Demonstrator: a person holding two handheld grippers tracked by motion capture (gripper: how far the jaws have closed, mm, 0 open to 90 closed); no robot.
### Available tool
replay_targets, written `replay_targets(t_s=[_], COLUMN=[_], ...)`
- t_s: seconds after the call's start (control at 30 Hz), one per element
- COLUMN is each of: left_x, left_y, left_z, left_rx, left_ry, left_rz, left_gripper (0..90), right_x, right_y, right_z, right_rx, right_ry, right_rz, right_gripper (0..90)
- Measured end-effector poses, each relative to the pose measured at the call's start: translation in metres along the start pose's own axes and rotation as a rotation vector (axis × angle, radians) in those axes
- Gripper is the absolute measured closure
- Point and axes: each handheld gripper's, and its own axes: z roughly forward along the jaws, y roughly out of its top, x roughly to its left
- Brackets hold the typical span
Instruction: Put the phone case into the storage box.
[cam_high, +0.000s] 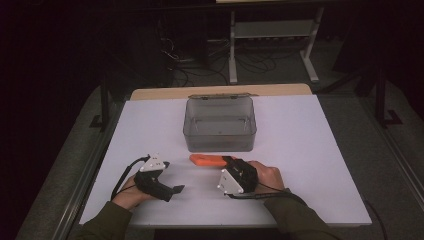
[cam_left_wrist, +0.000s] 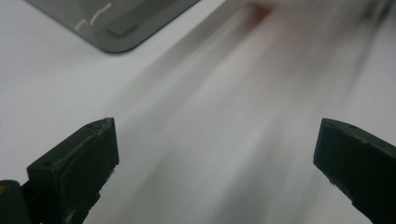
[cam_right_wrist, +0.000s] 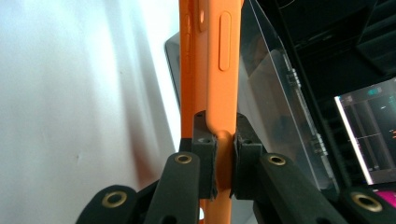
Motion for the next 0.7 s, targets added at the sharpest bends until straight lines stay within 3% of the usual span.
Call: replay_targets(t_s=[0.4,0.7], left_x=[0.000,0.000], left_y=[0.000,0.000], left_z=[0.000,0.000], left_rx=[-0.003,-0.004], left_ry=[-0.002,-0.004], left_rz=[-0.003,-0.004], left_gripper=[0.0,0.0], right_x=[-0.008,-0.015], right_y=[-0.003,-0.006], right_z=[0.000,0.000], right_rx=[-0.010,-0.020], right_ry=[0.061,0.102], right_rz=[0.133,0.205], right_gripper=[81.8,81.9])
